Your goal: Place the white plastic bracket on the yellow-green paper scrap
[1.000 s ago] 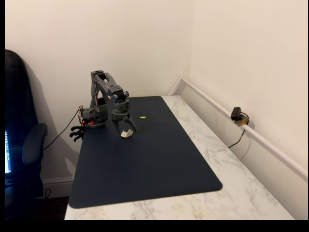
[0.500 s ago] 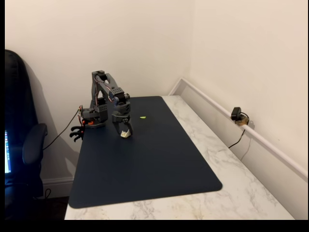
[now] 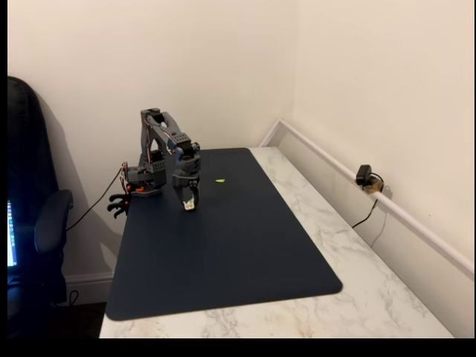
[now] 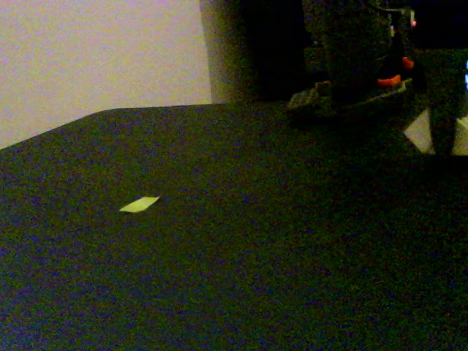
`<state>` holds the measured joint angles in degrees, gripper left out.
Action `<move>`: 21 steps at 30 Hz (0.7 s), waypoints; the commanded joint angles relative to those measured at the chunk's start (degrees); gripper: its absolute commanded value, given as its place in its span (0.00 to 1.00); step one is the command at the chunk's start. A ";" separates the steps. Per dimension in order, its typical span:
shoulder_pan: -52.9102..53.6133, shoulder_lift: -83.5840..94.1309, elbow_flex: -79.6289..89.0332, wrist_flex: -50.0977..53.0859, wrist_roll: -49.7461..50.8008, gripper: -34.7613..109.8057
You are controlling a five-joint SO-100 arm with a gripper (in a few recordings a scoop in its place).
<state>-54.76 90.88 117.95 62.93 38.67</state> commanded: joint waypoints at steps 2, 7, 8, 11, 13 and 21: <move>2.72 13.97 1.93 0.79 -0.79 0.24; 8.53 21.88 0.44 2.64 -3.43 0.24; 10.20 22.85 0.09 3.08 -3.60 0.24; 16.17 23.38 -1.14 4.13 -3.43 0.24; 20.65 21.88 -1.85 3.60 -3.87 0.24; 38.14 10.46 -9.84 0.26 -8.44 0.24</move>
<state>-21.97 102.13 114.35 63.98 31.38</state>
